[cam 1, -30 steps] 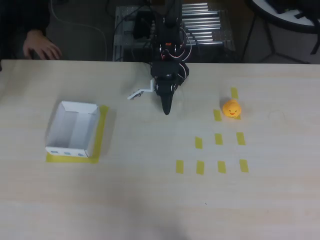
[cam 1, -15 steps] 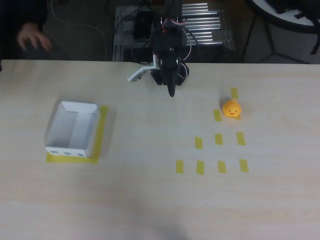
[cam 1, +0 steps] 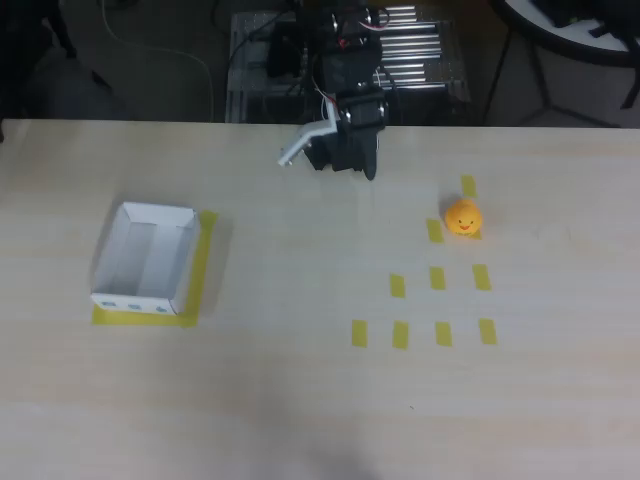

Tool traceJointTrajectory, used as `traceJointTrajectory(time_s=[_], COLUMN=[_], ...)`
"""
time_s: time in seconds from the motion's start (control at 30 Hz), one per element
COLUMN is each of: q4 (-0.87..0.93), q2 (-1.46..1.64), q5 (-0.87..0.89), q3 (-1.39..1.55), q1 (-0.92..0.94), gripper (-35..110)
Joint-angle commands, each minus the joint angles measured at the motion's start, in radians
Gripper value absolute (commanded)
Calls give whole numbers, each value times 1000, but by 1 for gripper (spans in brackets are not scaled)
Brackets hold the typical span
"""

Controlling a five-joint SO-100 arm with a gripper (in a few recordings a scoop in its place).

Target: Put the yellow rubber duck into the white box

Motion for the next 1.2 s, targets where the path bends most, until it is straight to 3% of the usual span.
traceJointTrajectory(time_s=[0.0,0.13,0.4,0.67,0.93,1.03,1.17], q4=[-3,26,92,74,48,48,55], q2=[-83,-236,-522,-630,-710,-741,-775], q5=[-54,-98,-374,-499,-499,-534,-537], q3=[-97,-167,-301,-333,-347,-353,-368], q1=[-106,-181,-265,-281,-331,-365,-436], gripper=[0,0,0,10,30,46,46])
